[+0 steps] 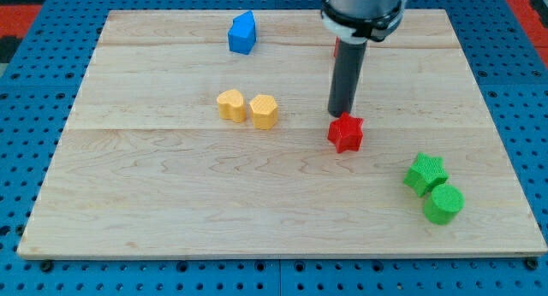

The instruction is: Push the red star towards the bottom center of the board

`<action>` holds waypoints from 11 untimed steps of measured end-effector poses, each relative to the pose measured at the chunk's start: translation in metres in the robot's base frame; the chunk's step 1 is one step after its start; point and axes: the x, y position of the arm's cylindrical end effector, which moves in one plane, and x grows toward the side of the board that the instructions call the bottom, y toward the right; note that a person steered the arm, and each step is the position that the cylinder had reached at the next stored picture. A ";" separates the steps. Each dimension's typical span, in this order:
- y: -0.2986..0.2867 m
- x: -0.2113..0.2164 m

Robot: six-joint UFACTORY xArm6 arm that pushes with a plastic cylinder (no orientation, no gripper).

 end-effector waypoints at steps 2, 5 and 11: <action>0.049 0.007; -0.028 0.036; -0.048 0.097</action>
